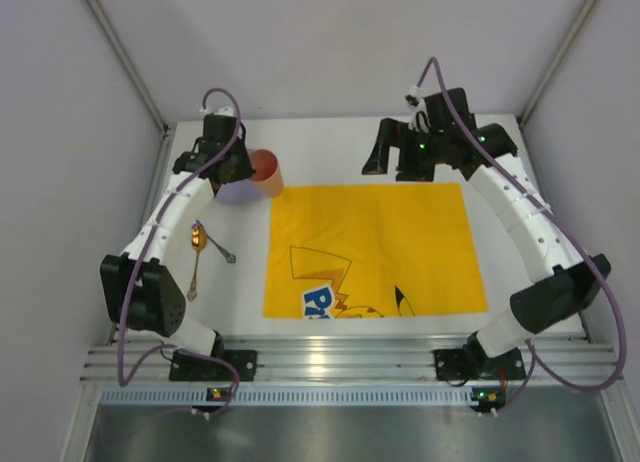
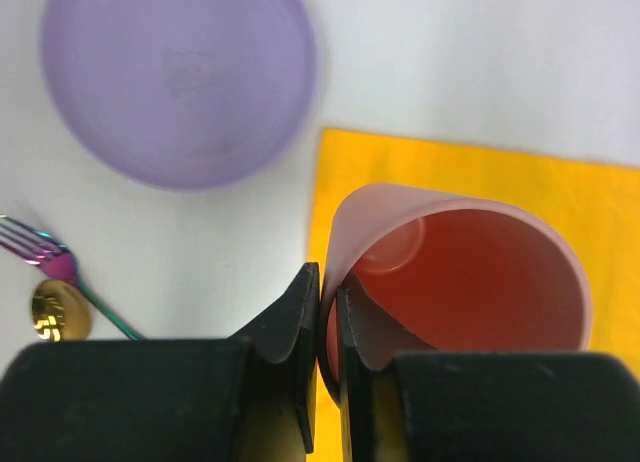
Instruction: Set the dinner table for one person
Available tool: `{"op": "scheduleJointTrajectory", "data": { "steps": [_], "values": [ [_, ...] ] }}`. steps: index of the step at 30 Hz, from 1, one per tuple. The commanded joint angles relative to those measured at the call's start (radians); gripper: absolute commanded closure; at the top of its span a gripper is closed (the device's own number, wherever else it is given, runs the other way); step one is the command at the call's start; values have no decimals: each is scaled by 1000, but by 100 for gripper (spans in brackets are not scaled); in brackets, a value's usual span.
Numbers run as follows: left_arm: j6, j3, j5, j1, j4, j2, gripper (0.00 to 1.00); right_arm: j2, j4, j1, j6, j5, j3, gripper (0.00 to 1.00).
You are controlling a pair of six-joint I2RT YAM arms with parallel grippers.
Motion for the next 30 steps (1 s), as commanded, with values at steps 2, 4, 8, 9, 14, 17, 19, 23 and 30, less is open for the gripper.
{"op": "scheduleJointTrajectory", "data": {
  "steps": [2, 4, 8, 9, 14, 17, 19, 23, 30],
  "values": [
    [-1, 53, -33, -196, -121, -54, 98, 198, -11, 115, 12, -40, 291, 0],
    [-55, 43, -50, -252, -132, -63, 99, 293, -51, 163, 6, -39, 421, 0],
    [-176, 27, -95, -395, -143, -90, 99, 368, -110, 201, 12, 4, 456, 3],
    [-191, 26, -105, -410, -143, -97, 100, 365, -108, 202, 12, 15, 430, 3],
    [-227, 40, -137, -456, -157, -118, 100, 316, -100, 207, -8, 82, 269, 12],
    [-222, 59, -154, -464, -177, -111, 100, 278, -91, 211, -9, 107, 183, 21],
    [-222, 60, -151, -469, -175, -111, 100, 255, -74, 217, -6, 122, 127, 27],
    [-205, 69, -109, -487, -128, -114, 91, 270, -82, 242, -8, 183, 118, 79],
    [-164, 152, -48, -535, -115, -51, 54, 322, -181, 262, -8, 292, 222, 100]
  ]
}}
